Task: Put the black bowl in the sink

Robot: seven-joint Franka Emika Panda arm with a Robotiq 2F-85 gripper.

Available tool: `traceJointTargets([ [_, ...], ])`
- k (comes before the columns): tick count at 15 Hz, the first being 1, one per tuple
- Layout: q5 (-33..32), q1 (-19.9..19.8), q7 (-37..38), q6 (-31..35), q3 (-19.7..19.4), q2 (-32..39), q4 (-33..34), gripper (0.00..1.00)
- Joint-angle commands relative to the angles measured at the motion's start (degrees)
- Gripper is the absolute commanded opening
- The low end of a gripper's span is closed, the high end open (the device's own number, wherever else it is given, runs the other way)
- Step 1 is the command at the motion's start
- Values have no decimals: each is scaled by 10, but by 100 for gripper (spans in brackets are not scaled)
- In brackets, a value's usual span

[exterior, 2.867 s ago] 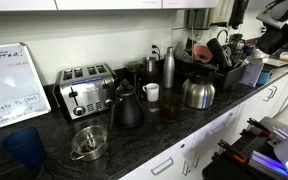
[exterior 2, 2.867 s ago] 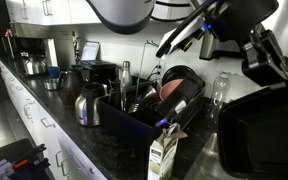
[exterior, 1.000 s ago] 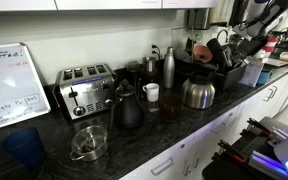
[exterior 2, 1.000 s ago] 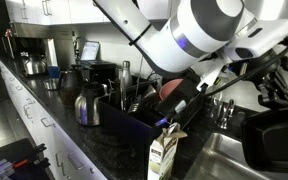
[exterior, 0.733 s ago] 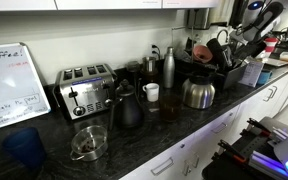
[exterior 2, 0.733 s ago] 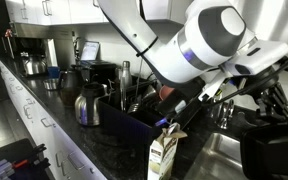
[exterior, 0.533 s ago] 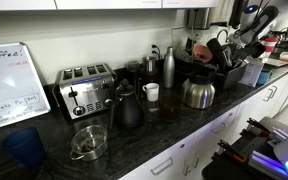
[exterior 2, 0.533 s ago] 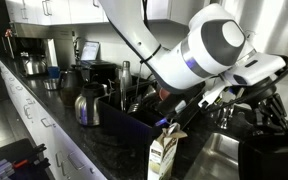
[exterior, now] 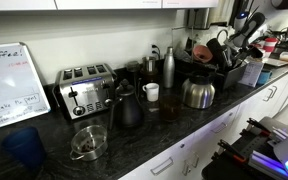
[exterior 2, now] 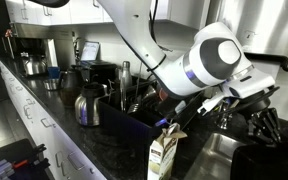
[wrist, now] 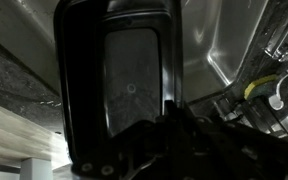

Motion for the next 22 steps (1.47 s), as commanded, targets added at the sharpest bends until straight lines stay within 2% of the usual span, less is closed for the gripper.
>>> traceJointTargets([
  [1,35,31,-8,-24,-34,33,27,2],
  [6,71,41,-17,-49,-44,57,45,2],
  [7,75,42,-16,-57,-46,59,49,32],
  [9,80,44,-15,-69,-49,62,56,39],
  [16,88,41,-25,-80,-50,41,56,89],
  [18,87,42,-38,-71,-53,14,30,99],
  [22,72,35,-72,-56,-54,-87,-43,100],
])
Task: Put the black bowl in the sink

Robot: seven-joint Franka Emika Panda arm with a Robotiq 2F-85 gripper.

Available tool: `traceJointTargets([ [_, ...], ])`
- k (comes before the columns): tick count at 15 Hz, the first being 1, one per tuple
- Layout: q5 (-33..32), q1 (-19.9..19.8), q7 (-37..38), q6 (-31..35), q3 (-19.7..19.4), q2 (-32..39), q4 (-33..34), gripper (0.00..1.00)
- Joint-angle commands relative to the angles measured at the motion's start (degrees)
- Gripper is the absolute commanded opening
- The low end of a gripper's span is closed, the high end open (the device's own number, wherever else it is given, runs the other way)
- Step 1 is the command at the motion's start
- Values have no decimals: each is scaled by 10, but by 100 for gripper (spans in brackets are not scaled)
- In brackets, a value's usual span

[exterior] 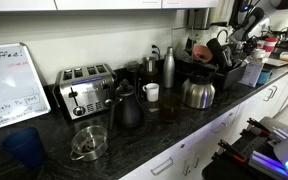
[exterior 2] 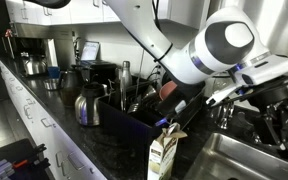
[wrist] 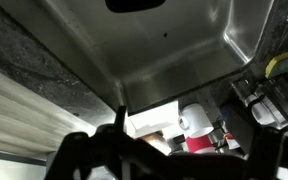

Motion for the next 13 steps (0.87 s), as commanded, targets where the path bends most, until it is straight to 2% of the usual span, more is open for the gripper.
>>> traceJointTargets([
  [1,9,8,-47,7,-6,-102,-83,100],
  [5,12,0,-96,-13,-5,-226,-148,100],
  [6,3,-4,-70,-8,-8,-172,-101,100],
  [9,0,-11,-85,-12,2,-227,-143,100],
  [13,1,-10,-86,-12,4,-223,-147,100],
])
